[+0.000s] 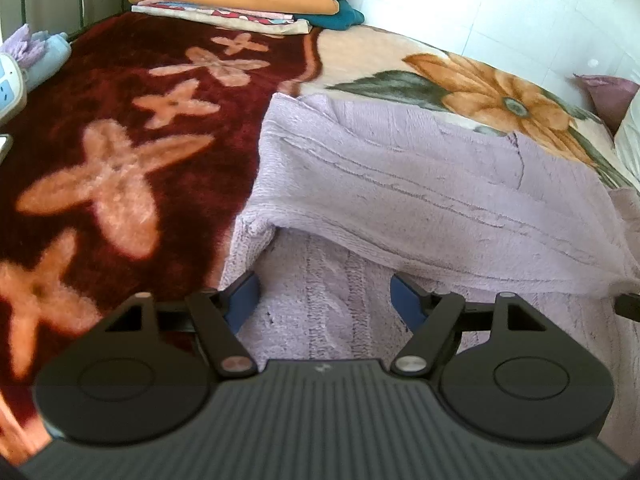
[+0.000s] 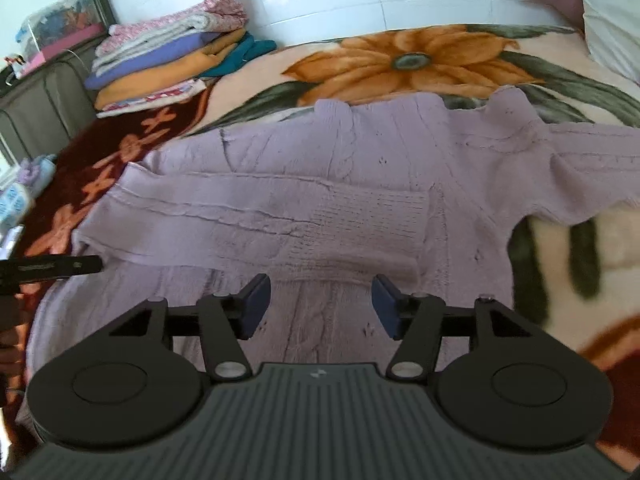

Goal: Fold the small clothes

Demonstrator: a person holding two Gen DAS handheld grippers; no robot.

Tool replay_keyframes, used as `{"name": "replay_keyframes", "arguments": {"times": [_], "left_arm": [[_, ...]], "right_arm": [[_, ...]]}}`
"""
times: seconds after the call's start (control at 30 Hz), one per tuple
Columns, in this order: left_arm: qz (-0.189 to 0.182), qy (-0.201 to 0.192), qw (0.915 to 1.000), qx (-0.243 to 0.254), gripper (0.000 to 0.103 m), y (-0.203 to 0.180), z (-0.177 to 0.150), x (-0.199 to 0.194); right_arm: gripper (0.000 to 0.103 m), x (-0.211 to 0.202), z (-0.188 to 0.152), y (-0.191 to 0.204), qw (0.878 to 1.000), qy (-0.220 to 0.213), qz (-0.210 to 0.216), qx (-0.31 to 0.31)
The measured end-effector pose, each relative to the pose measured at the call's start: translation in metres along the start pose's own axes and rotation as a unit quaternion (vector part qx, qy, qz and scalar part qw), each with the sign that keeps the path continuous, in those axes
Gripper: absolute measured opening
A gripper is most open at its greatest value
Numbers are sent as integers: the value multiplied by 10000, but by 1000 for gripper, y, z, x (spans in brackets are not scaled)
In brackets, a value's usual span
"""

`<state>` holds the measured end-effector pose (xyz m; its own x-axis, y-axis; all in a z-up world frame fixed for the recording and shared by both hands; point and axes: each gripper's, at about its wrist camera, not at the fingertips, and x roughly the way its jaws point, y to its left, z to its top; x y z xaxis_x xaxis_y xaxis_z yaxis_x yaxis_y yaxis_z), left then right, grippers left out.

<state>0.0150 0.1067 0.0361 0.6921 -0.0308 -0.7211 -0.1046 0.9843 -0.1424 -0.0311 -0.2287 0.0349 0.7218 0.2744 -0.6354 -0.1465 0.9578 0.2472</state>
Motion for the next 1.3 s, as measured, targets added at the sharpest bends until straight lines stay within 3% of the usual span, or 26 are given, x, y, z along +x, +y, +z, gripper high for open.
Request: {"name": "replay_keyframes", "arguments": {"times": [0.17, 0.27, 0.4, 0.47, 0.6, 0.73, 0.9, 1.03, 1.2, 1.3], "left_arm": [[58, -3, 9999, 83, 74, -3, -2, 0], [100, -15, 9999, 67, 74, -5, -2, 0], [123, -20, 9999, 87, 75, -5, -2, 0], [112, -25, 9999, 102, 75, -5, -2, 0], [100, -58, 9999, 101, 75, -4, -3, 0], [157, -94, 9998, 102, 75, -6, -5, 0], [188, -138, 9997, 99, 75, -7, -6, 0], [180, -135, 9997, 87, 77, -8, -6, 1], [228, -149, 9995, 176, 77, -10, -7, 2], [253, -130, 9994, 209, 77, -11, -6, 3]], "right_arm": [[70, -5, 31, -8, 9990, -273, -317, -134], [70, 24, 45, -22, 9978, -47, -651, 147], [69, 52, 44, -34, 9958, 289, -632, 604], [60, 54, 41, -24, 9970, 243, -635, 364], [14, 56, 46, -1, 9968, 251, -635, -420], [11, 42, 76, 13, 9952, -164, -602, -754], [11, 21, 114, 5, 9928, -823, -727, -488], [11, 42, 114, -13, 9921, -639, -1022, -346], [12, 83, 86, -38, 9931, -7, -1164, -112], [14, 88, 73, -45, 9940, -119, -1083, -28]]}}
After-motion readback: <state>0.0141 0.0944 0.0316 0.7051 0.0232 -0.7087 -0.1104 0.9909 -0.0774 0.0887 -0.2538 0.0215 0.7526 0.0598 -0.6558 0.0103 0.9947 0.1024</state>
